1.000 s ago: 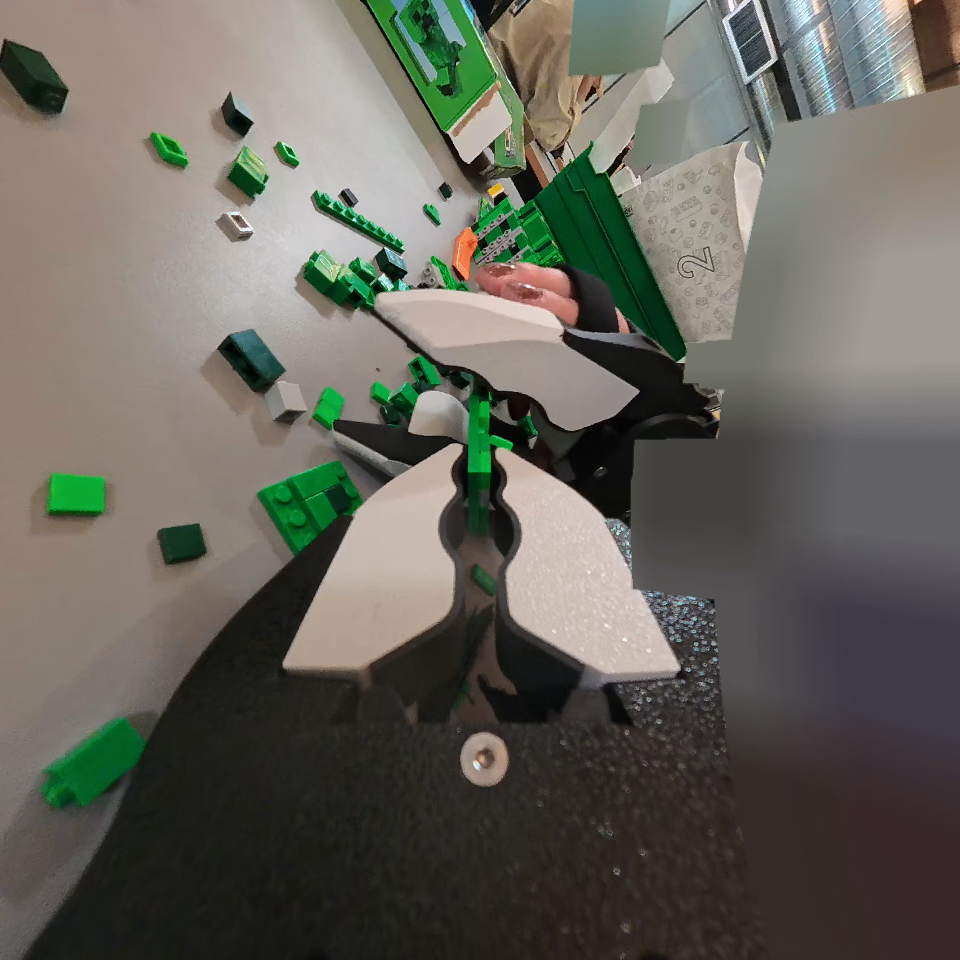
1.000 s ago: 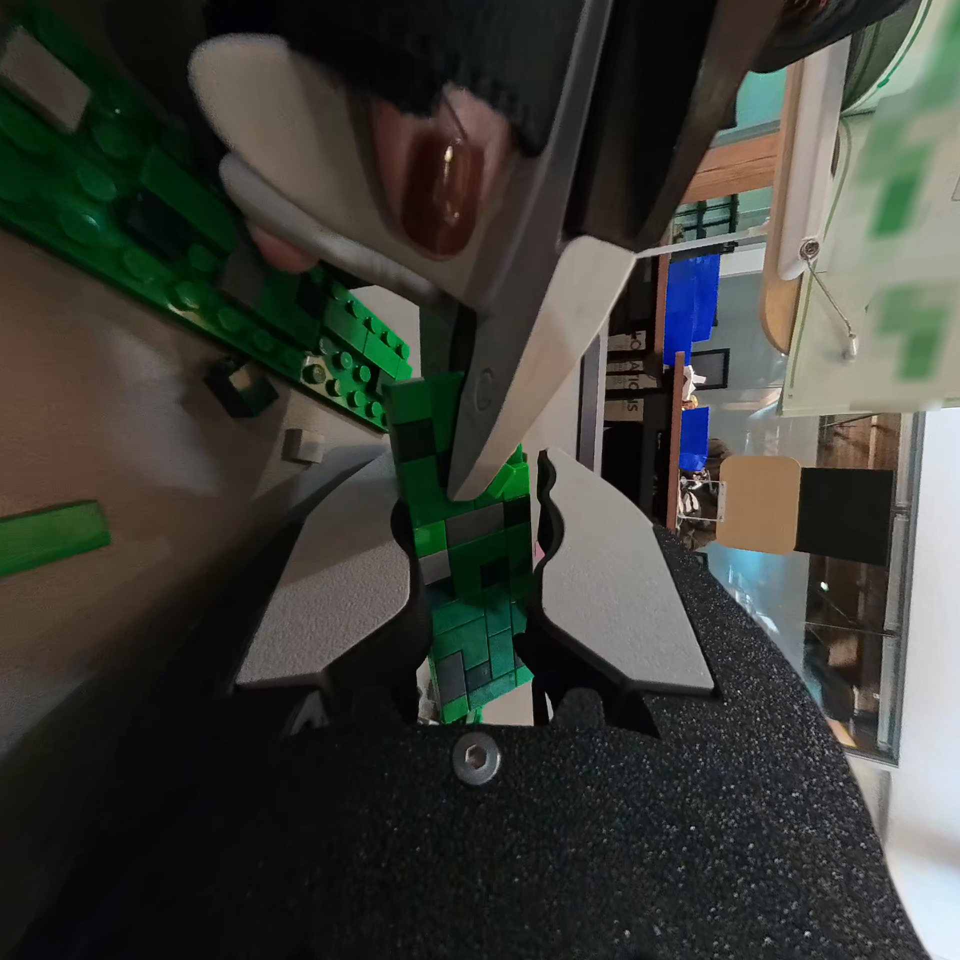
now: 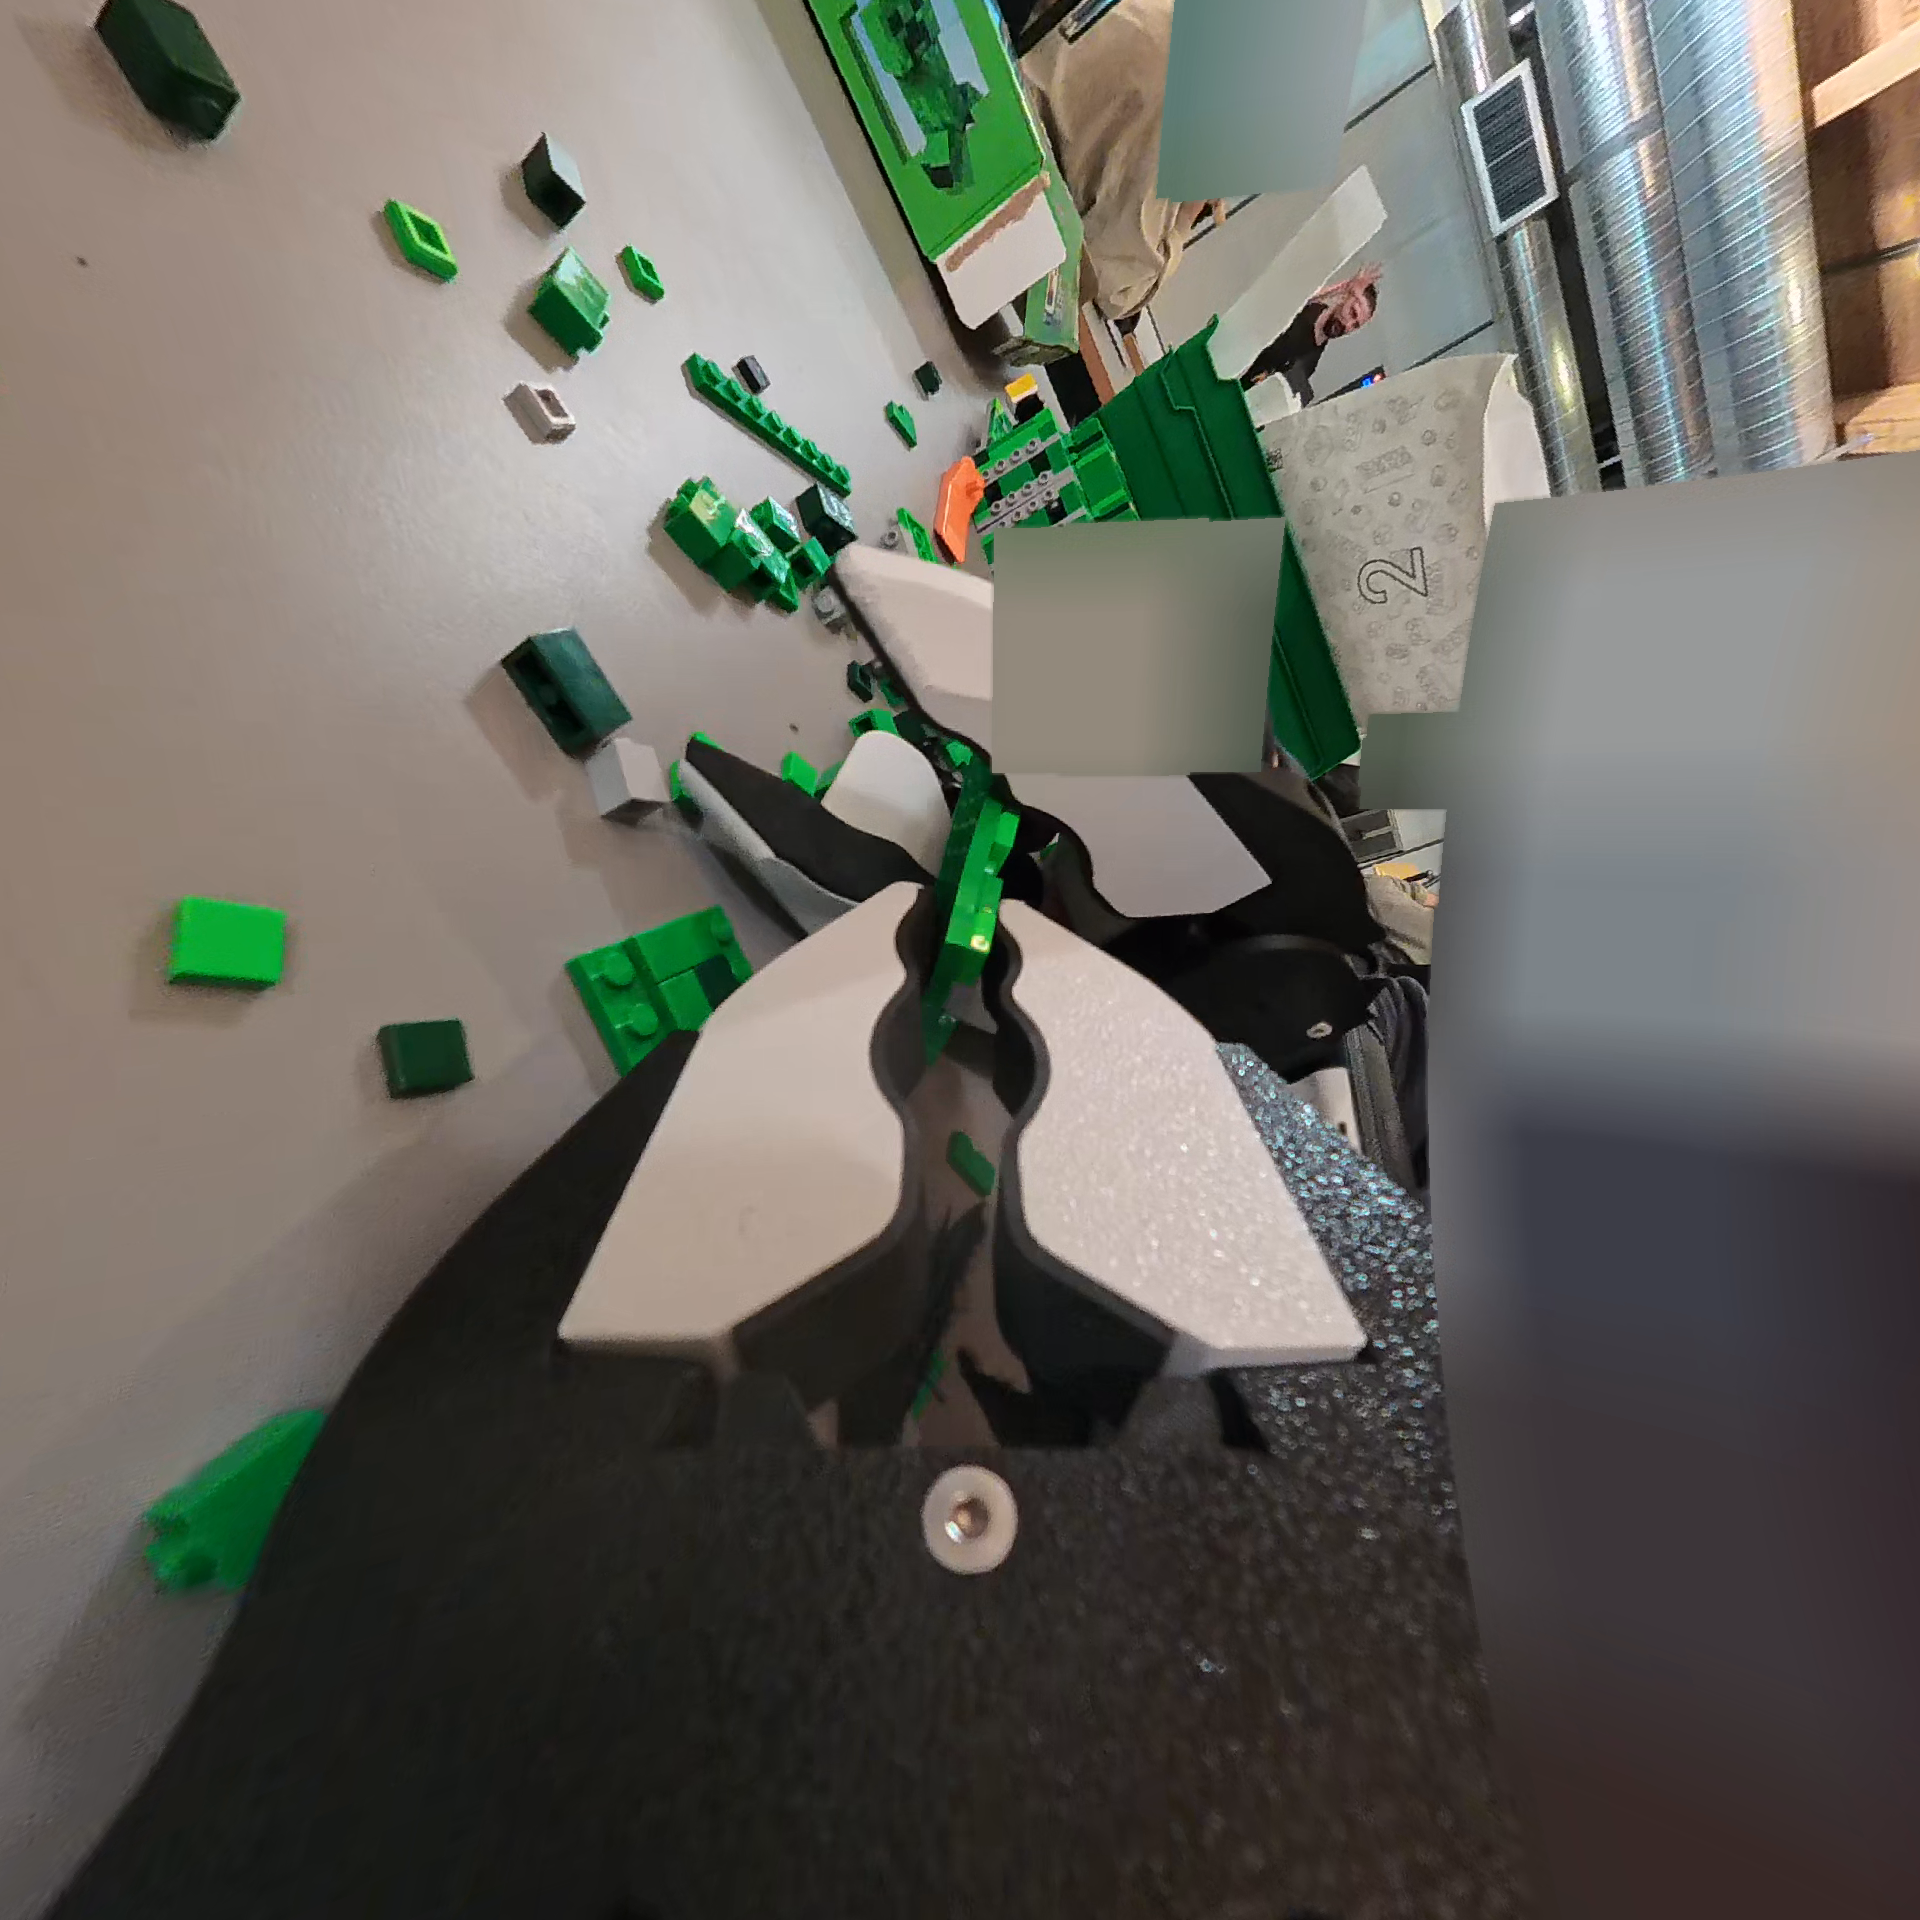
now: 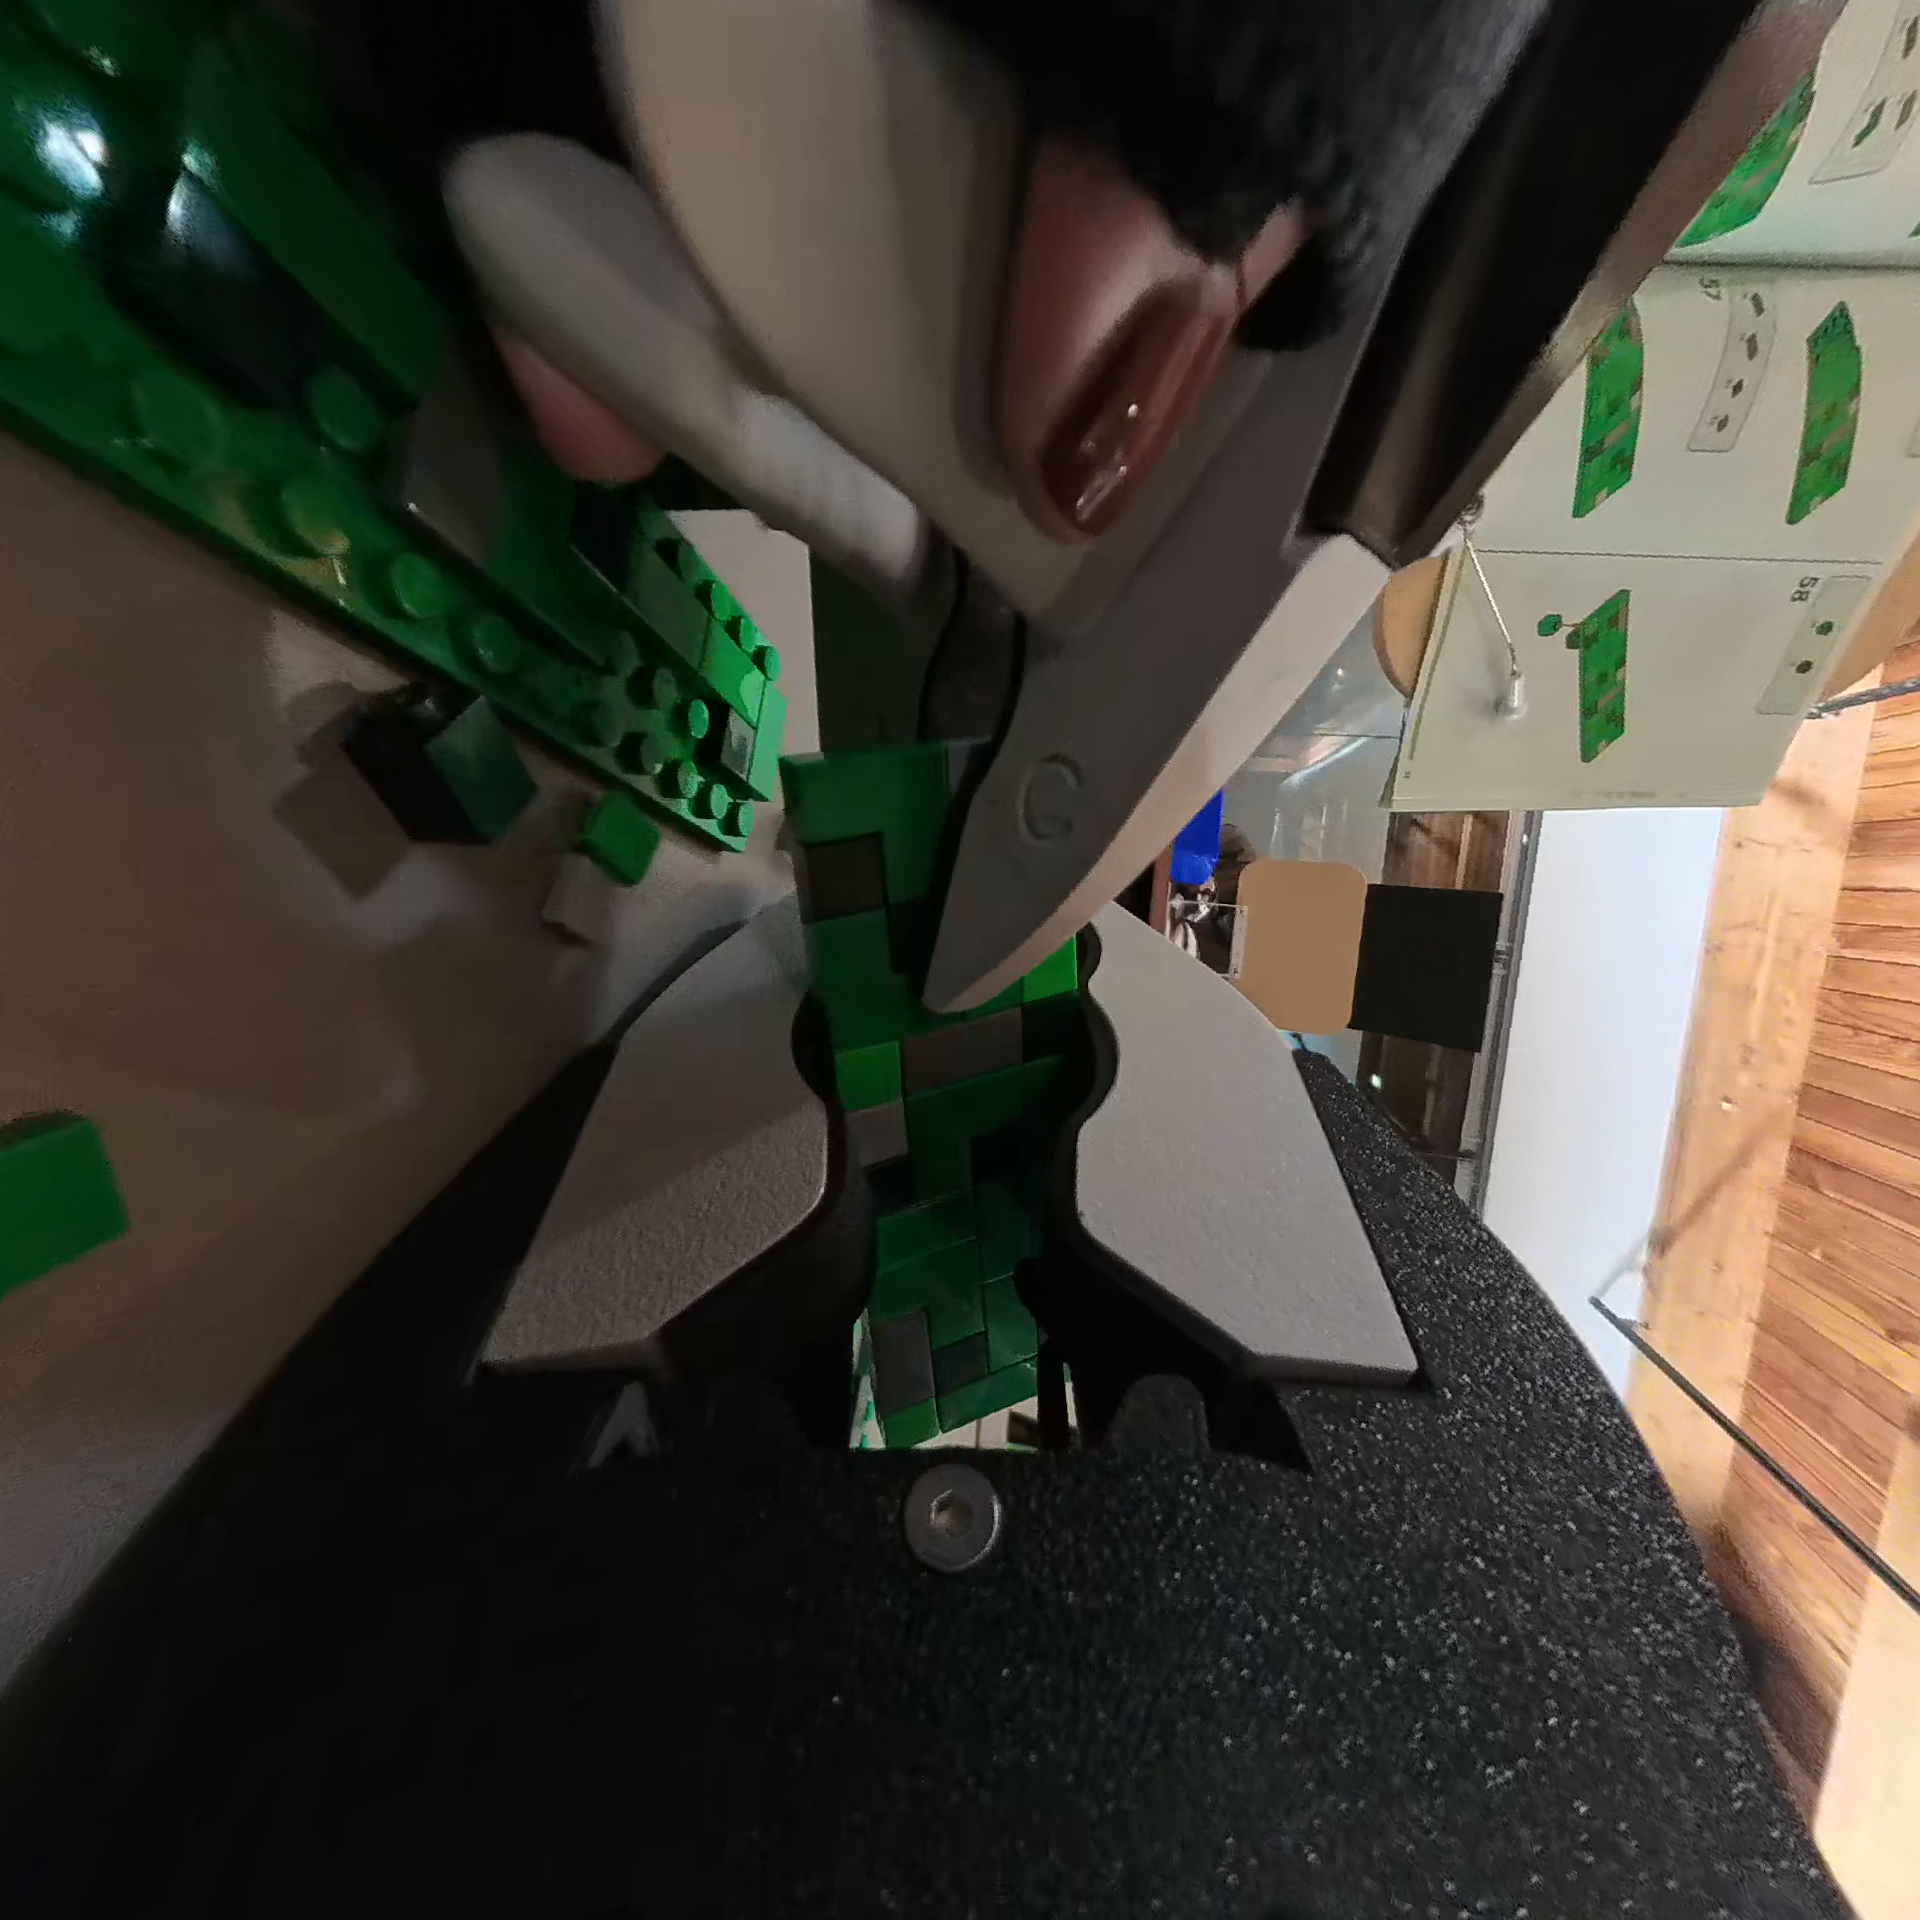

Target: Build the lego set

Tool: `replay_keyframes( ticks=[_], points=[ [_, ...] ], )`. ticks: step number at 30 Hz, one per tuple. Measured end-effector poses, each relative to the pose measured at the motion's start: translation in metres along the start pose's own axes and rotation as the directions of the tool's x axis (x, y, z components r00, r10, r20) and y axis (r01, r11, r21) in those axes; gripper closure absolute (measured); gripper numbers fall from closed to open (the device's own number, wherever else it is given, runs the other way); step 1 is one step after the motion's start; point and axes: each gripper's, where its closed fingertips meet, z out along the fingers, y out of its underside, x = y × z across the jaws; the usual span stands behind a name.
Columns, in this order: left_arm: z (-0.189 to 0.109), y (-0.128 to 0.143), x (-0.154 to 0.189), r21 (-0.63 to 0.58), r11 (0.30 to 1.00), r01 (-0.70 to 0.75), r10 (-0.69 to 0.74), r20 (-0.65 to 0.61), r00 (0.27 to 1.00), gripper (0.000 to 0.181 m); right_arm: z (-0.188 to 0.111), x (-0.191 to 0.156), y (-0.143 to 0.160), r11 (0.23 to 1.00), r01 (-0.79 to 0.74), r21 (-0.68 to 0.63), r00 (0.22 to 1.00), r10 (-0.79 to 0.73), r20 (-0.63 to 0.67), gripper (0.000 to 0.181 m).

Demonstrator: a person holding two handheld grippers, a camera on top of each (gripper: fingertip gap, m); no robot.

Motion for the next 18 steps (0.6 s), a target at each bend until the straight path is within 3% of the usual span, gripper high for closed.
replay_keyframes(
  ticks=[18],
  points=[
    [-0.003,-0.005,0.000,0.026,0.996,0.081,-0.079,-0.054,0.995,0.172,0.003,0.010,0.002,0.994,0.080,-0.078,0.992,-0.087,-0.087,0.144]
  ],
)
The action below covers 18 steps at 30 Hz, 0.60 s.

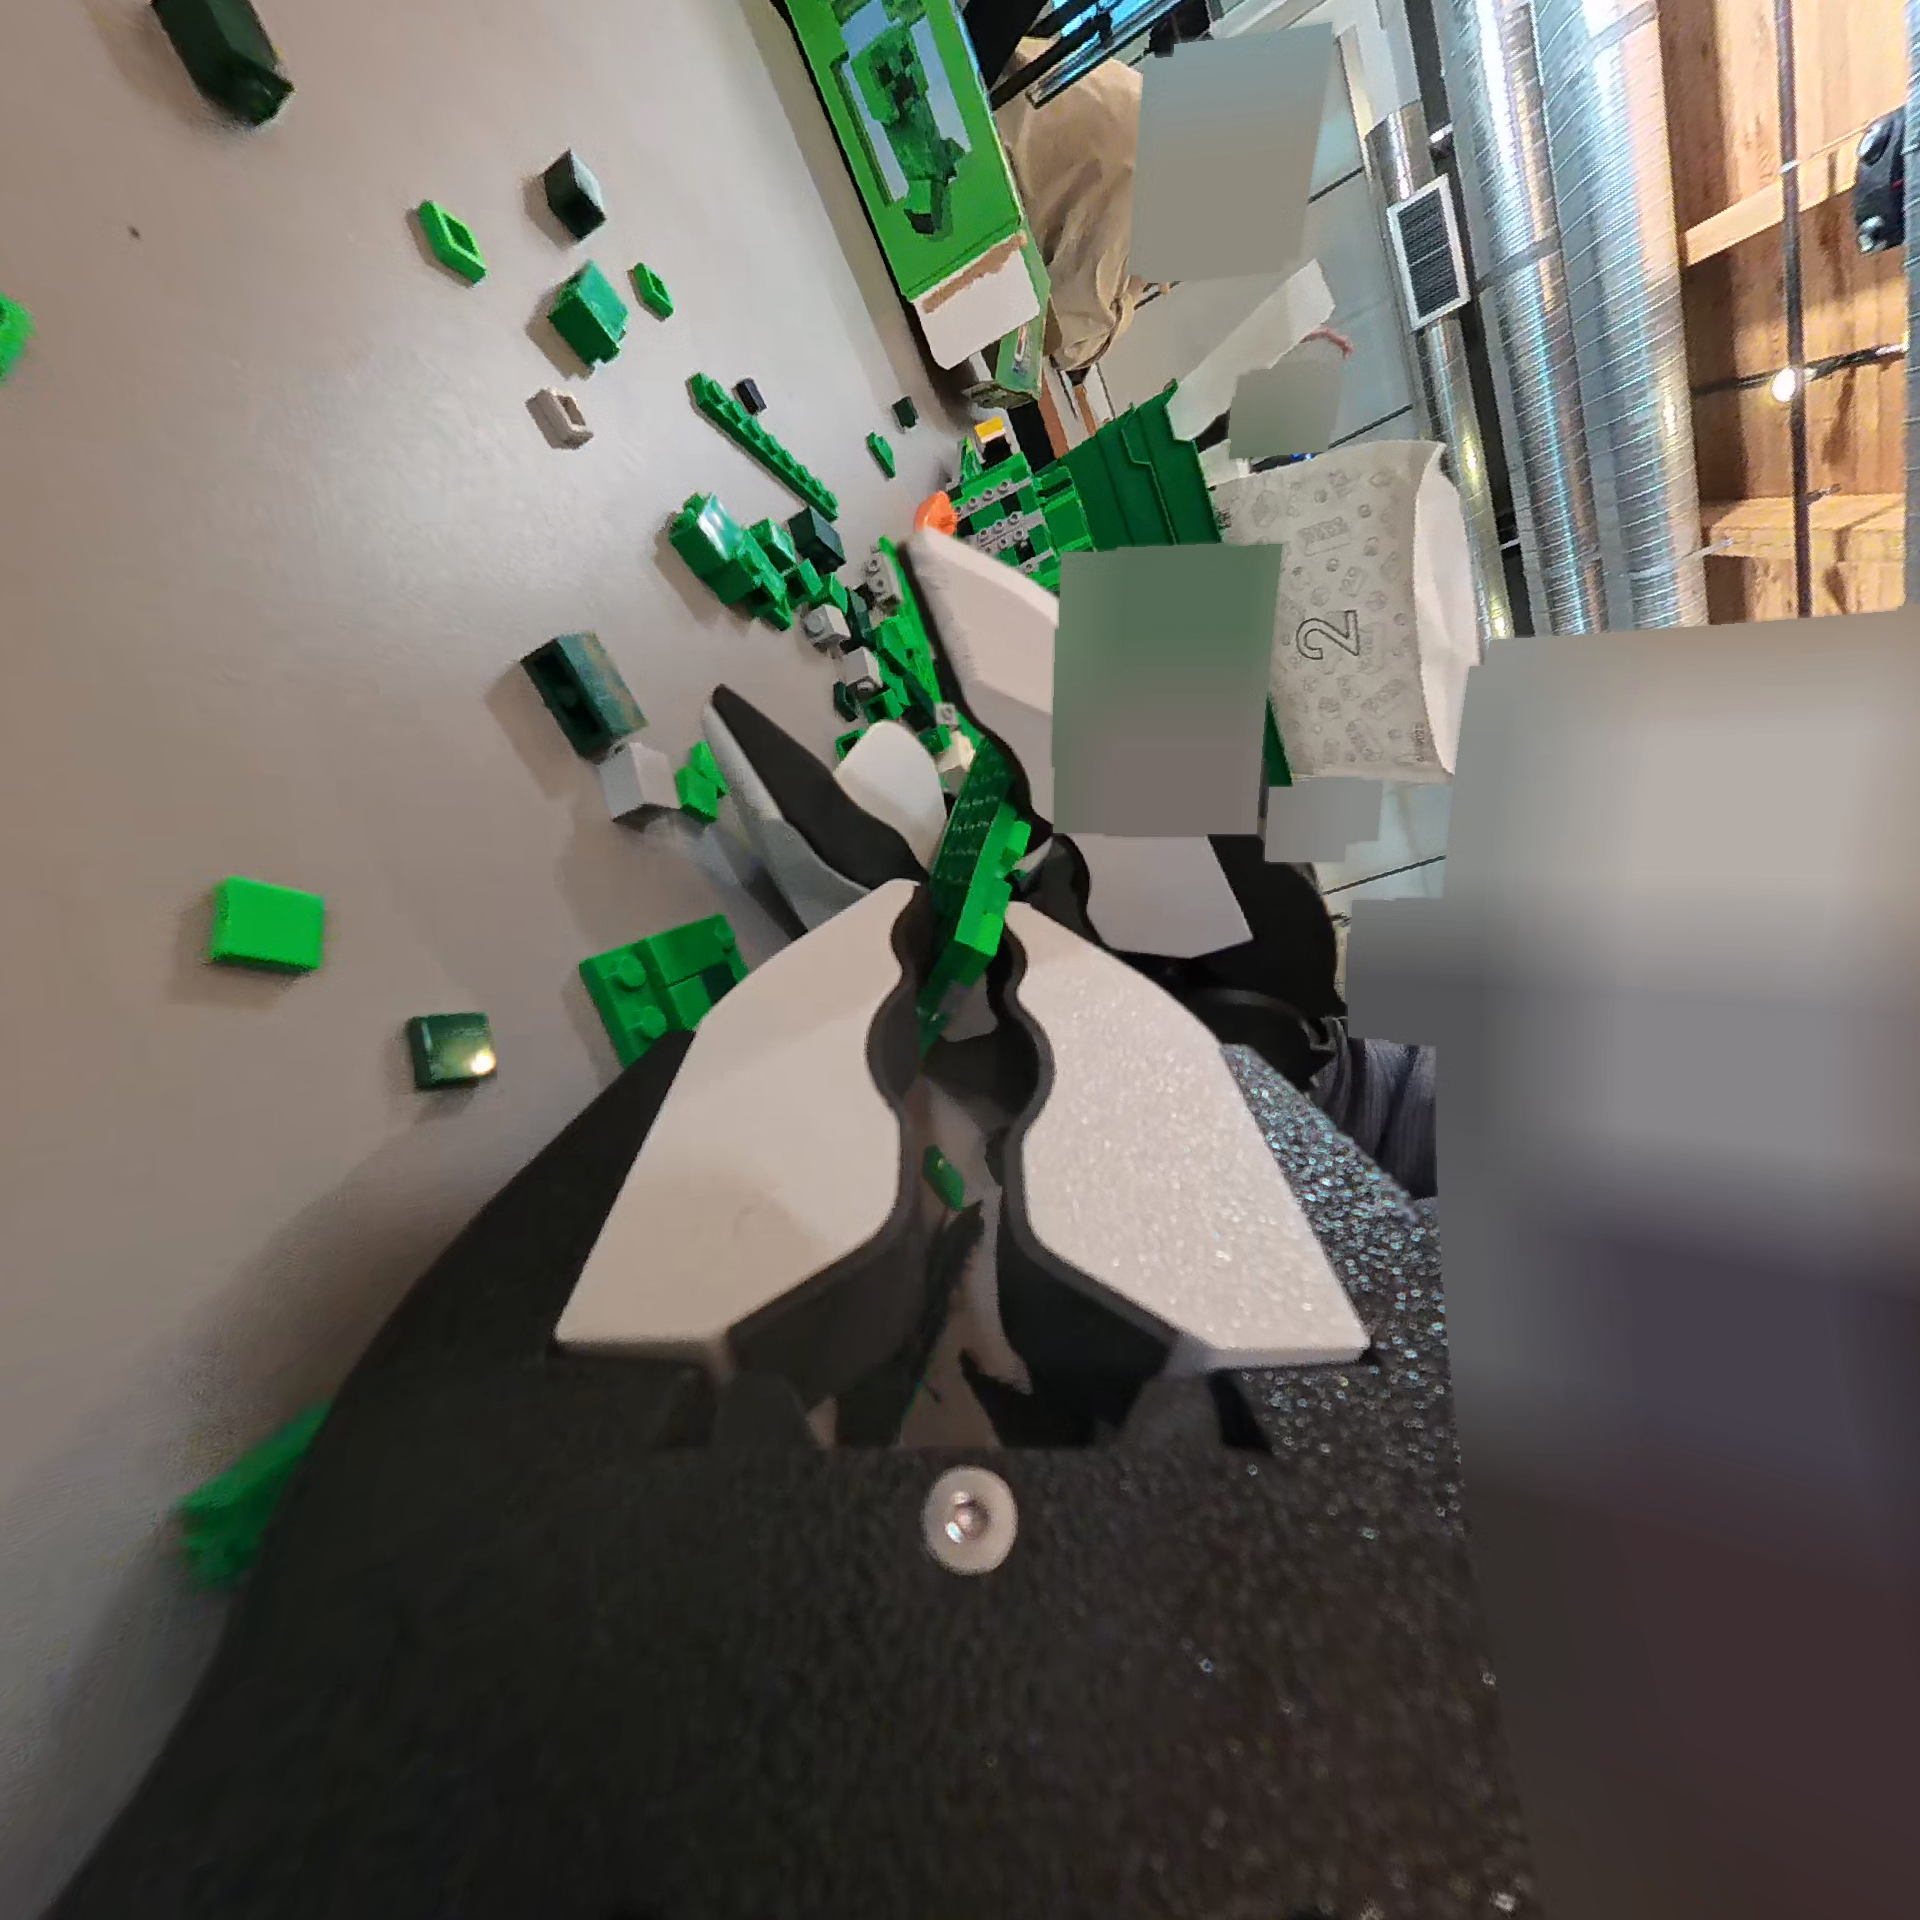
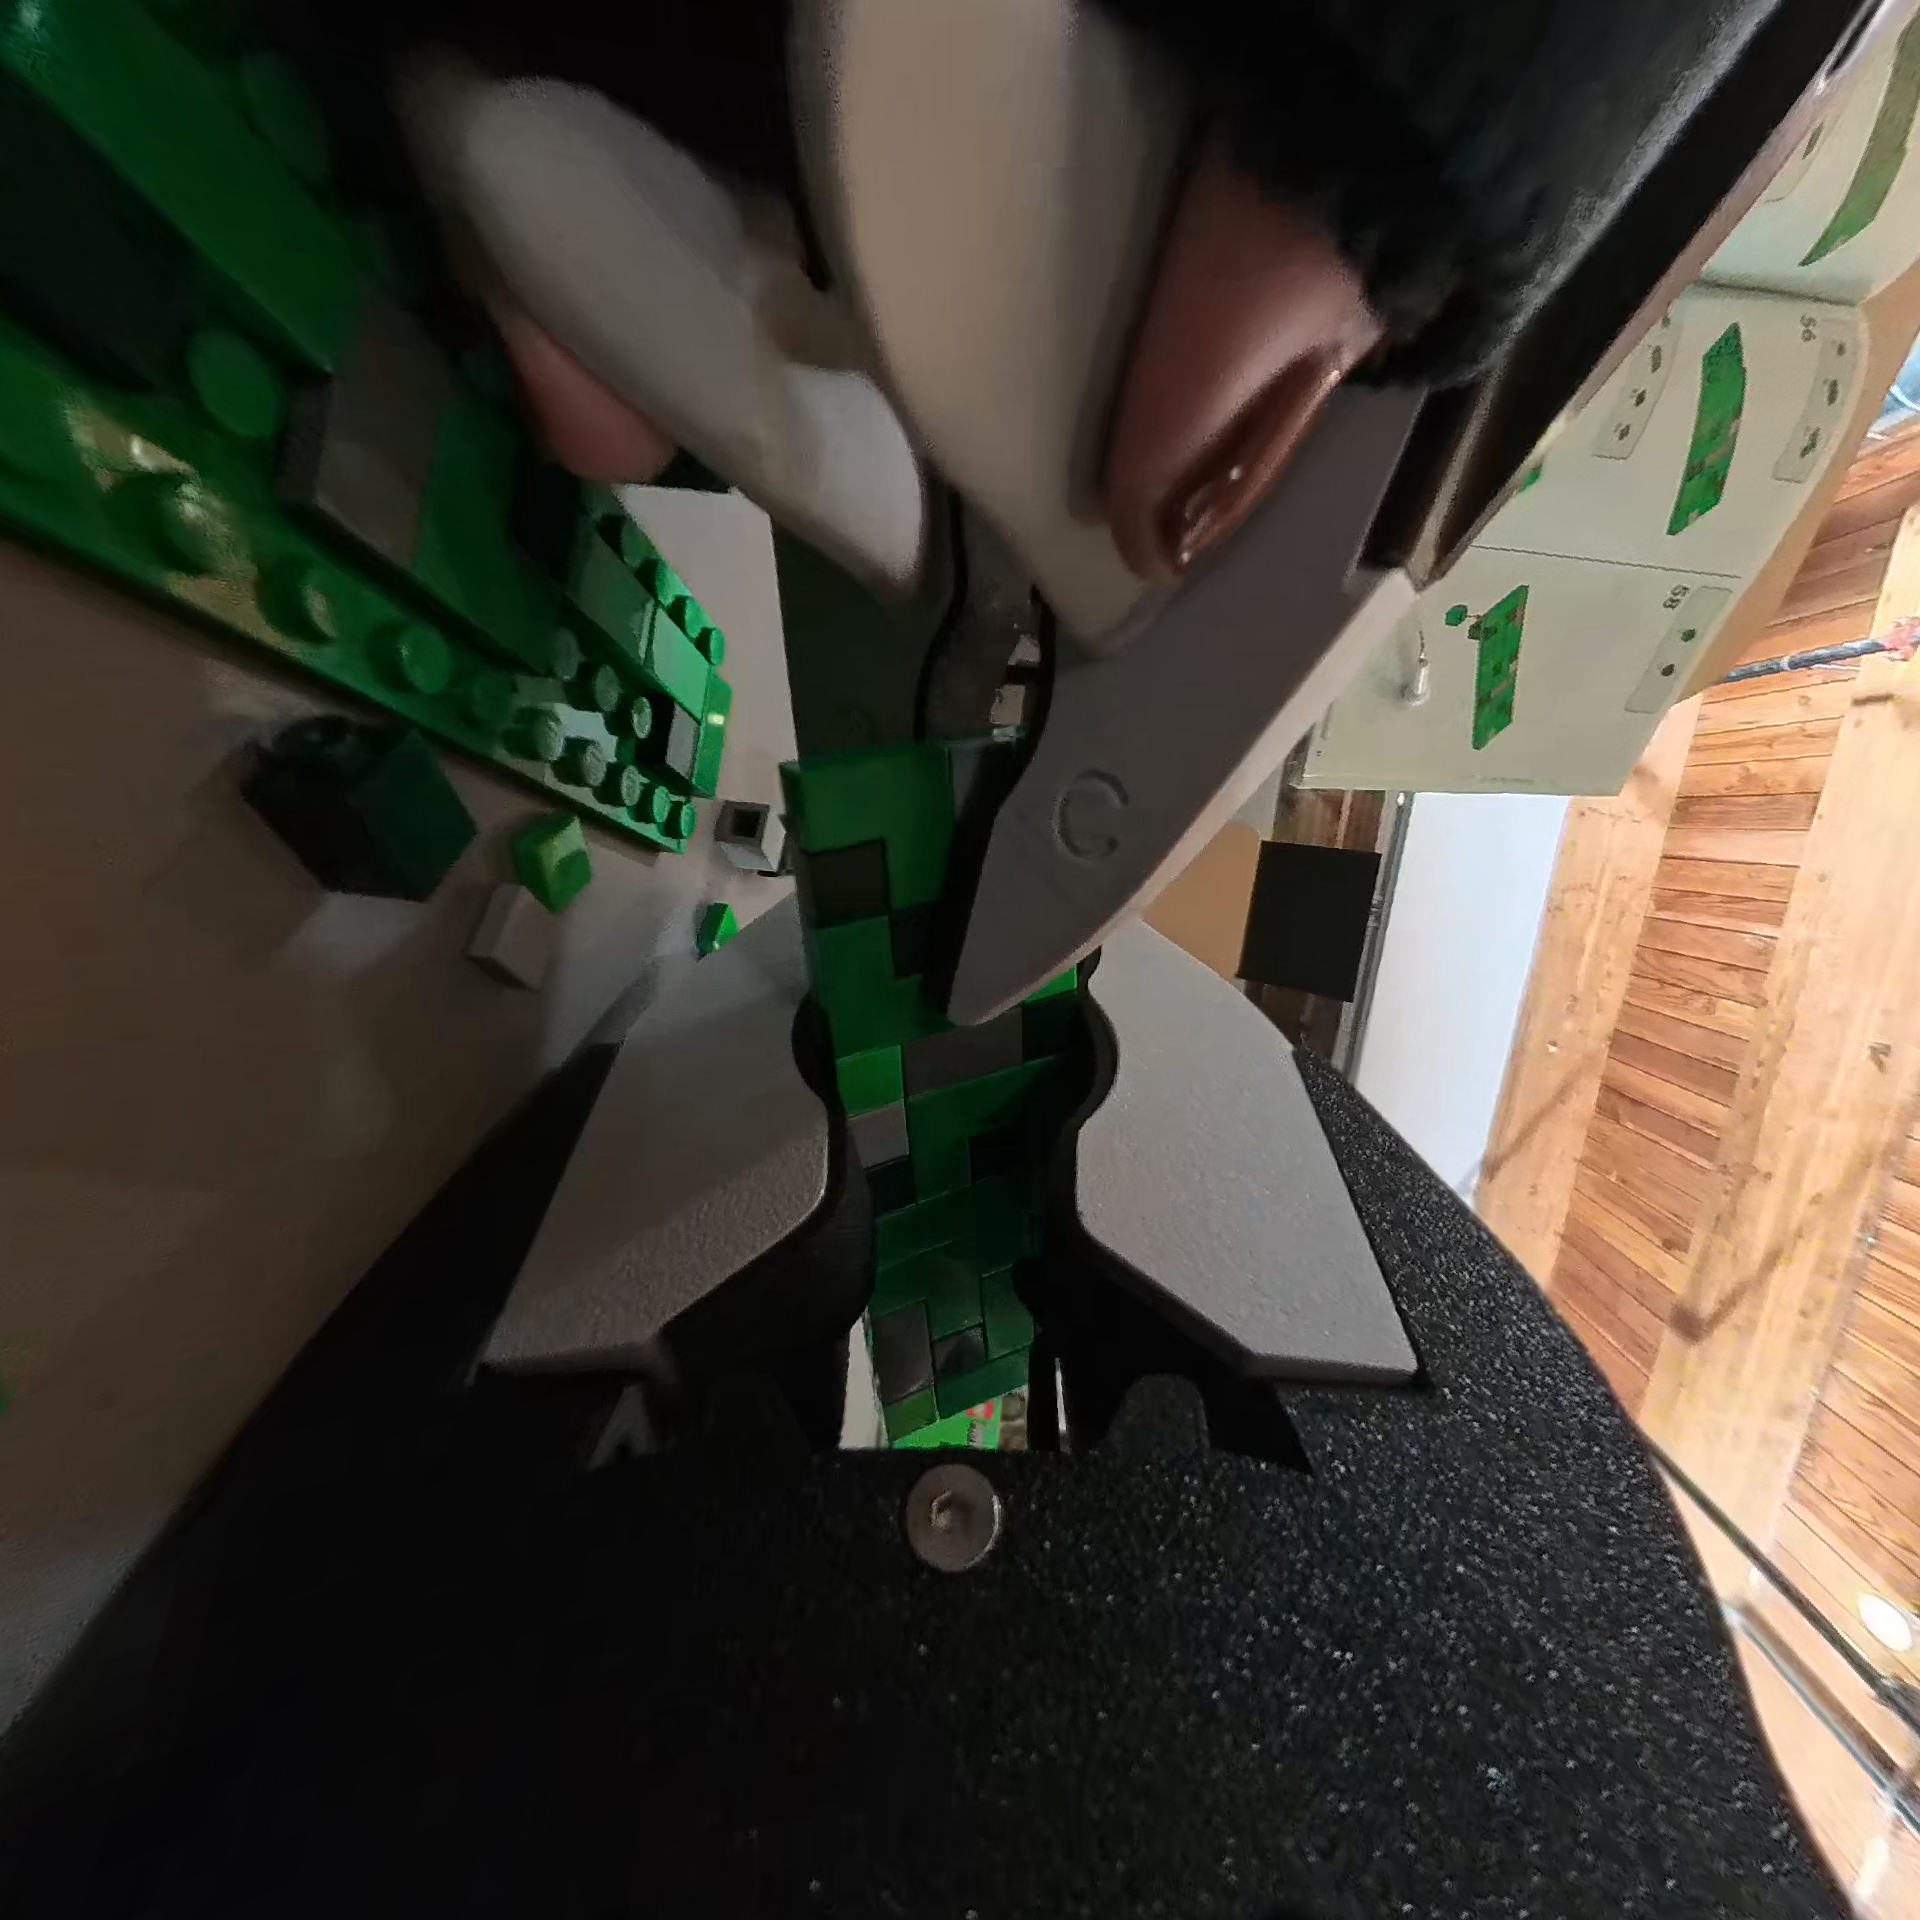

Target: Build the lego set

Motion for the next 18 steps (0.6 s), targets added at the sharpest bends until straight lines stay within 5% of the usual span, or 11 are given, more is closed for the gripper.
replay_keyframes(
  ticks=[12,18],
  points=[
    [-0.0016,-0.0020,0.0015,0.009,0.999,0.048,-0.048,-0.038,0.998,0.171,0.0004,0.0044,-0.0015,1.000,0.031,0.004,0.999,-0.030,-0.041,0.144],
    [-0.0002,-0.0023,0.0028,0.015,0.999,-0.038,0.038,-0.003,0.999,0.170,0.0004,-0.0009,-0.0026,0.996,-0.078,0.051,0.996,0.076,0.037,0.144]
  ],
)
